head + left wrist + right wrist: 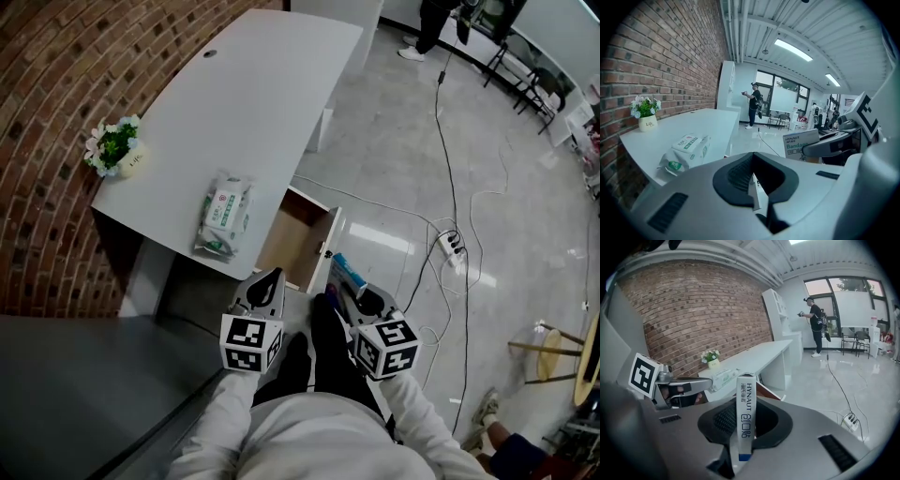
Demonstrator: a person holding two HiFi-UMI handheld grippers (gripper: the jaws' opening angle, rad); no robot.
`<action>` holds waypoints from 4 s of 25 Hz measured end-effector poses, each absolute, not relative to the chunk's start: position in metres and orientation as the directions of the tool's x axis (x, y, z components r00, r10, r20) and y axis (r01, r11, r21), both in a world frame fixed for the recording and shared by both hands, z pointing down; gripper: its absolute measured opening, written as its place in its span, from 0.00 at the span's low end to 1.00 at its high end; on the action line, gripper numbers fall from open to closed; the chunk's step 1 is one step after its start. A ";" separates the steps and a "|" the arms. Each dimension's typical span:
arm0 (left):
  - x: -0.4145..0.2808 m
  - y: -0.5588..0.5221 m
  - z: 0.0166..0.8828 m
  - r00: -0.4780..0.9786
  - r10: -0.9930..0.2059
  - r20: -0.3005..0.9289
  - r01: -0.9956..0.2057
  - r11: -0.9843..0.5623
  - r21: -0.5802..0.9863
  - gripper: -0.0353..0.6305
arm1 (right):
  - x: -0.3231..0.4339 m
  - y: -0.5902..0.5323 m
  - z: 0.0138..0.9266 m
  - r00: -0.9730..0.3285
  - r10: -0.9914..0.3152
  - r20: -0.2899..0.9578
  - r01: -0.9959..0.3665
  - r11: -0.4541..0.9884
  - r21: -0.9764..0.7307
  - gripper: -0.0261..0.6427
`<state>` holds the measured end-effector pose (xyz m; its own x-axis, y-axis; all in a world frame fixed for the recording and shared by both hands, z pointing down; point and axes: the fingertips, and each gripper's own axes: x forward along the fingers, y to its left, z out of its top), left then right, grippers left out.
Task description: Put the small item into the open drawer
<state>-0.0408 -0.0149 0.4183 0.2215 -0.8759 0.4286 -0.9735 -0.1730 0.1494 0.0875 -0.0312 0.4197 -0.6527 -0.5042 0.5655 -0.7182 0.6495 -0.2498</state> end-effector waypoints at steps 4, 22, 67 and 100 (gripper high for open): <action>-0.046 -0.034 0.425 0.189 -0.874 0.447 -0.979 -0.134 0.152 0.08 | 0.074 -0.056 0.428 -0.682 -0.447 0.578 -0.675 0.690 -0.262 0.17; -0.062 -0.091 0.454 0.027 -0.851 0.524 -0.984 0.070 0.164 0.08 | 0.037 -0.154 0.486 -0.730 -0.236 0.641 -0.534 0.782 -0.320 0.17; -0.106 -0.090 0.512 -0.200 -0.771 0.605 -0.909 0.376 0.179 0.08 | -0.081 -0.210 0.686 -0.535 0.018 0.845 -0.214 0.964 -0.155 0.17; -0.112 -0.069 0.527 -0.252 -0.733 0.632 -0.888 0.434 0.150 0.08 | -0.103 -0.205 0.752 -0.440 0.013 0.898 -0.102 0.993 -0.065 0.17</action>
<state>-0.1124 -0.0687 0.5266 -0.2520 -0.7330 0.6318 -0.8881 0.4345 0.1499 -0.1031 -0.2048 0.7520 -0.4398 0.0133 0.8980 -0.1018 0.9927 -0.0646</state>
